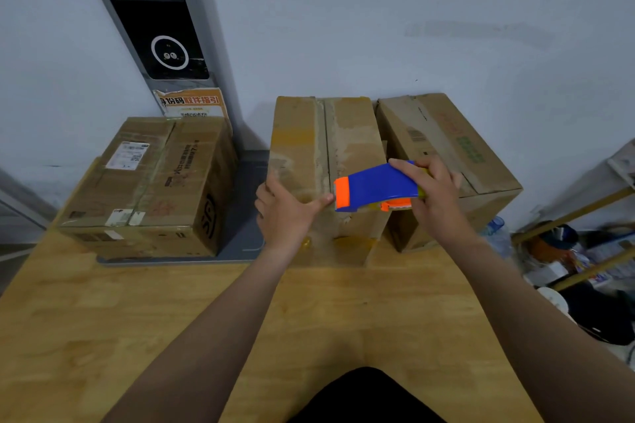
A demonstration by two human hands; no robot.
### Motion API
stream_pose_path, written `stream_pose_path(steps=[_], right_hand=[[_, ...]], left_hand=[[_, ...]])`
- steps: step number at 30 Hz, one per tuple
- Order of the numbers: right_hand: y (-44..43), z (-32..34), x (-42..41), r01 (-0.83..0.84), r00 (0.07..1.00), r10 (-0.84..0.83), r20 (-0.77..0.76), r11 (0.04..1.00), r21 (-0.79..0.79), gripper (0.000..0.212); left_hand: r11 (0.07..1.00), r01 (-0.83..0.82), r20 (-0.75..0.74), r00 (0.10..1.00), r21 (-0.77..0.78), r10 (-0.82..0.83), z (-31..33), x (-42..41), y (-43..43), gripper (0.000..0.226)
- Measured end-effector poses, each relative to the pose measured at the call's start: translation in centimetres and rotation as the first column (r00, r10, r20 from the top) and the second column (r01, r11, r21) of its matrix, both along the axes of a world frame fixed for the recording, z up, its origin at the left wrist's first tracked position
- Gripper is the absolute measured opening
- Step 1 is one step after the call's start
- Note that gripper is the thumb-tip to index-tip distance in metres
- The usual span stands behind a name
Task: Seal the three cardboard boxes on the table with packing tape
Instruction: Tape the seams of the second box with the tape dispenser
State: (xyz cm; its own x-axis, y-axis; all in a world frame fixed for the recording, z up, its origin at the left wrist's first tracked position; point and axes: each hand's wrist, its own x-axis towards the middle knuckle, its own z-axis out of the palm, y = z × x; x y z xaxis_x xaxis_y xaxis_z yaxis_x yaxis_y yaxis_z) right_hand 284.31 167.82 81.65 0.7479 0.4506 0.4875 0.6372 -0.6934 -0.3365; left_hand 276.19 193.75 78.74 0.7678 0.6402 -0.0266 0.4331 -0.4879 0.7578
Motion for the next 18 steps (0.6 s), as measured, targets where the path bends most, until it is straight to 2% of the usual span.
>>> stream_pose_path(steps=[2,8,12,18], right_hand=[[0.4,0.3,-0.4,-0.016,0.999,0.016,0.029,1.0,-0.005,0.066],[0.6,0.6,-0.8,-0.001,0.999,0.0,0.048,1.0,0.03,0.066],[0.4,0.4,-0.6,-0.001,0.999,0.0,0.046,0.999,0.035,0.071],[0.6,0.3,-0.5,-0.011,0.999,0.01,0.036,0.999,0.037,0.069]], left_hand=[[0.997,-0.024,-0.019,0.999,0.07,0.025,-0.2,0.2,-0.4,0.129],[0.999,-0.038,0.063,0.997,-0.039,0.04,-0.2,0.0,0.6,0.132],[0.977,-0.052,0.155,0.984,-0.206,0.085,-0.8,-0.7,2.4,0.128],[0.852,0.032,0.228,0.968,-0.523,0.104,-1.5,-2.9,5.5,0.098]])
